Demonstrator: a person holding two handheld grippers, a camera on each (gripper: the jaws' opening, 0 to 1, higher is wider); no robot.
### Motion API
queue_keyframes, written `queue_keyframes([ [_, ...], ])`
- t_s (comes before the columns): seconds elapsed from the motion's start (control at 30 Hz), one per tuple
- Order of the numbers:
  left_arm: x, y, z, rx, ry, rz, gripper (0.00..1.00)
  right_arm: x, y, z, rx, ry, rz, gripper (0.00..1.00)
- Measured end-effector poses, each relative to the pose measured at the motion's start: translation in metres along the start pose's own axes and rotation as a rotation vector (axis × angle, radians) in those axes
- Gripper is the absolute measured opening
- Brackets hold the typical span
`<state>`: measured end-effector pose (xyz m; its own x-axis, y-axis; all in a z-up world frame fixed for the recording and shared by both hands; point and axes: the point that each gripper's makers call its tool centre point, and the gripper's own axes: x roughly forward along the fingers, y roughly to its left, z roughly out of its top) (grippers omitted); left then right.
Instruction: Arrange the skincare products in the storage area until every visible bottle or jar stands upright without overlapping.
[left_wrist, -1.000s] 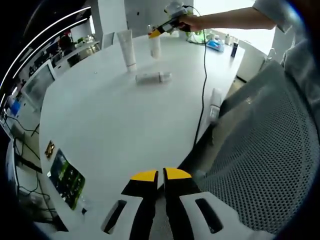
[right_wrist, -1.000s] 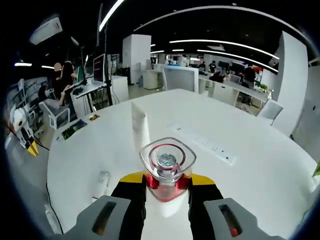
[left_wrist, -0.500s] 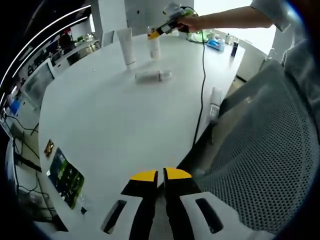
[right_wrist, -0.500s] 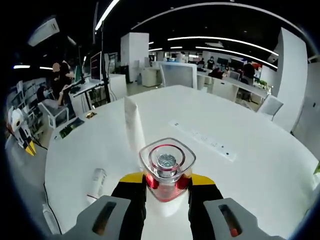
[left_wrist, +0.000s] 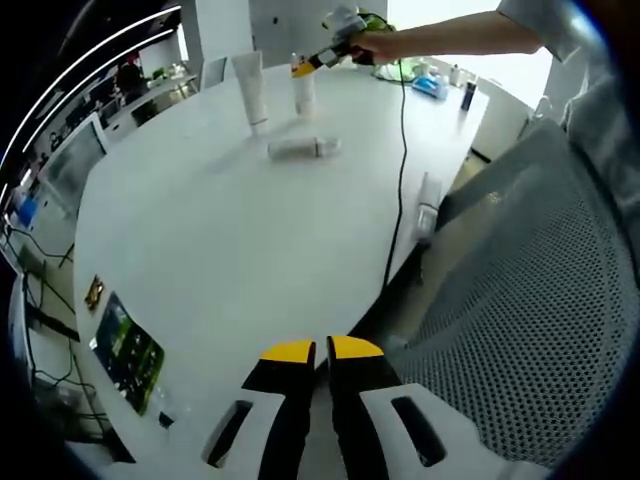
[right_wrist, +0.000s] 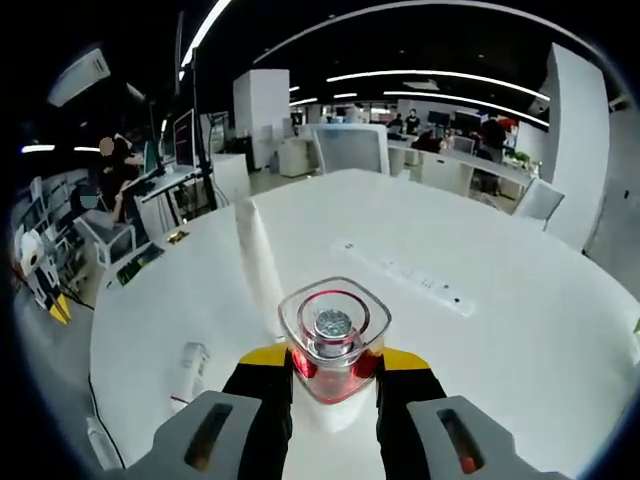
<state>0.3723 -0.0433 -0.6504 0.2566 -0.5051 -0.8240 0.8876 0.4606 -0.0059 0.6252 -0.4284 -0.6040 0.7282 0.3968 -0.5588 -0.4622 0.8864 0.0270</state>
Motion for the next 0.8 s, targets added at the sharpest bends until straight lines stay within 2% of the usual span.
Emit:
queue_keyframes([
  [0.8, 0.002, -0.001, -0.004, -0.005, 0.018, -0.011, 0.02, 0.011, -0.009, 0.011, -0.030, -0.002, -0.001, 0.25],
])
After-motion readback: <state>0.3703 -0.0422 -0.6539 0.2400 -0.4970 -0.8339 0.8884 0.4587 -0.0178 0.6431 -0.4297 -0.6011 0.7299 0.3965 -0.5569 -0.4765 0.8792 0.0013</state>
